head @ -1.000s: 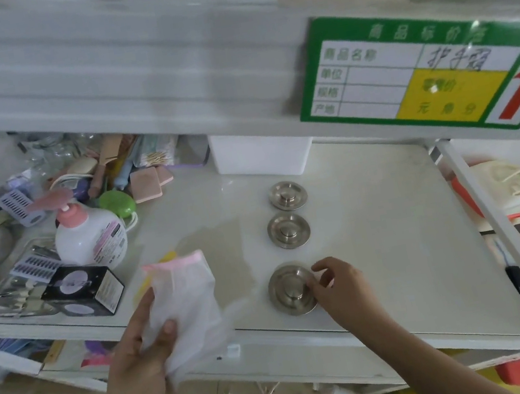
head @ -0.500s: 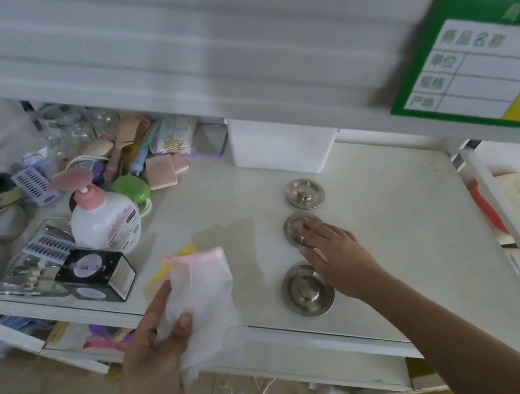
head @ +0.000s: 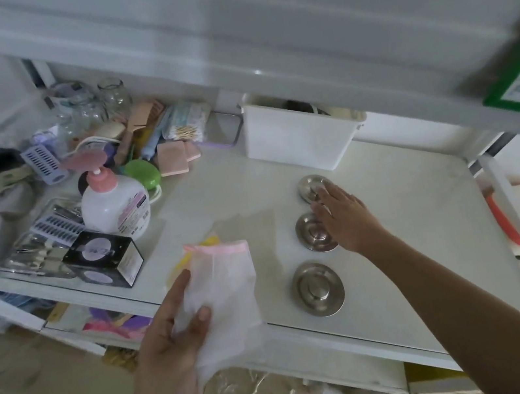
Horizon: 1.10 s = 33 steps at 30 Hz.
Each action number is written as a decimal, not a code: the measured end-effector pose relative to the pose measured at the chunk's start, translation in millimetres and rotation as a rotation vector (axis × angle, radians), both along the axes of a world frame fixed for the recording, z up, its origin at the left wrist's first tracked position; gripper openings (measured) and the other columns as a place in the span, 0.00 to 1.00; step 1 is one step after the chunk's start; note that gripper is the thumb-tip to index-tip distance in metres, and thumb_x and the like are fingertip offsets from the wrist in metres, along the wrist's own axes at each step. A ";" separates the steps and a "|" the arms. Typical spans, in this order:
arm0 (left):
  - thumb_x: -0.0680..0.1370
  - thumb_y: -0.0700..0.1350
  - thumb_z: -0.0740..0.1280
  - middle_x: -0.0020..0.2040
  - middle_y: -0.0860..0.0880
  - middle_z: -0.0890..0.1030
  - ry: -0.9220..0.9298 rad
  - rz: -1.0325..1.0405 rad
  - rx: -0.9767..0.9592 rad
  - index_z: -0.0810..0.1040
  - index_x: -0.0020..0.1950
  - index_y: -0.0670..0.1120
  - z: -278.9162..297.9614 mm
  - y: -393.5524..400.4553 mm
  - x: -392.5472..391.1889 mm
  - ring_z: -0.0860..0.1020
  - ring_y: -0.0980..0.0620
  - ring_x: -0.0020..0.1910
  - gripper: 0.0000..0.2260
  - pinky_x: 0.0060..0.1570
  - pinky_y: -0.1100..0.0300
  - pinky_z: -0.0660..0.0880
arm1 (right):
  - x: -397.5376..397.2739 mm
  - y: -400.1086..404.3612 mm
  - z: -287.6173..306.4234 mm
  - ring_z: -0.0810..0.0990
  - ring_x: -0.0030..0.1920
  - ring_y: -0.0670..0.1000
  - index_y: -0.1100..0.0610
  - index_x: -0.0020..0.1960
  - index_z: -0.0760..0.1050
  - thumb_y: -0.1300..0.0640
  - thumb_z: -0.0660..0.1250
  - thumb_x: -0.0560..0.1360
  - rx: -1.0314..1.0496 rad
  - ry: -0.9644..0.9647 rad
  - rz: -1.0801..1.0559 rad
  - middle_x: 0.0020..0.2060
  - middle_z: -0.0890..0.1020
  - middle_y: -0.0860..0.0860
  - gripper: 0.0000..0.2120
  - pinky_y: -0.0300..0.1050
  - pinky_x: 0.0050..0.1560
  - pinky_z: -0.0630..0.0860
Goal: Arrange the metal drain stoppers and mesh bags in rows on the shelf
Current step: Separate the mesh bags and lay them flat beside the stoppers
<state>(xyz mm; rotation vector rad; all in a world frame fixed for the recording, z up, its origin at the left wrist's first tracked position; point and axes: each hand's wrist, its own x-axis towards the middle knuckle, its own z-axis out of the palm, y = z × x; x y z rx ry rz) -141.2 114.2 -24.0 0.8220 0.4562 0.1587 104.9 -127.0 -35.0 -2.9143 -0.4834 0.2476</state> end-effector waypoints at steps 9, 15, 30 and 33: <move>0.73 0.29 0.64 0.59 0.47 0.85 -0.012 -0.017 0.059 0.78 0.65 0.45 18.4 -12.1 -3.3 0.85 0.50 0.53 0.23 0.44 0.56 0.83 | -9.9 8.8 13.6 0.58 0.78 0.53 0.53 0.77 0.62 0.46 0.52 0.83 0.144 -0.099 -0.056 0.79 0.61 0.52 0.25 0.54 0.77 0.54; 0.69 0.38 0.71 0.60 0.51 0.85 0.010 0.026 0.224 0.85 0.58 0.52 30.0 -31.6 -2.3 0.82 0.48 0.59 0.20 0.57 0.46 0.78 | -141.3 27.2 76.2 0.80 0.33 0.48 0.59 0.42 0.83 0.48 0.62 0.81 0.983 0.165 -0.365 0.34 0.84 0.55 0.19 0.42 0.37 0.75; 0.77 0.40 0.66 0.58 0.47 0.85 -0.003 0.034 0.196 0.81 0.61 0.44 61.3 -111.8 10.3 0.84 0.61 0.51 0.14 0.47 0.66 0.81 | -208.0 -55.2 110.4 0.85 0.48 0.62 0.66 0.52 0.78 0.55 0.61 0.81 1.648 0.153 -0.656 0.47 0.86 0.64 0.14 0.58 0.51 0.80; 0.76 0.31 0.67 0.49 0.63 0.85 -0.021 0.086 0.364 0.80 0.60 0.48 61.2 -100.8 7.7 0.82 0.70 0.48 0.17 0.40 0.77 0.76 | -184.3 -90.0 113.4 0.86 0.47 0.64 0.67 0.58 0.75 0.58 0.57 0.83 1.628 0.130 -0.721 0.48 0.87 0.63 0.14 0.58 0.49 0.80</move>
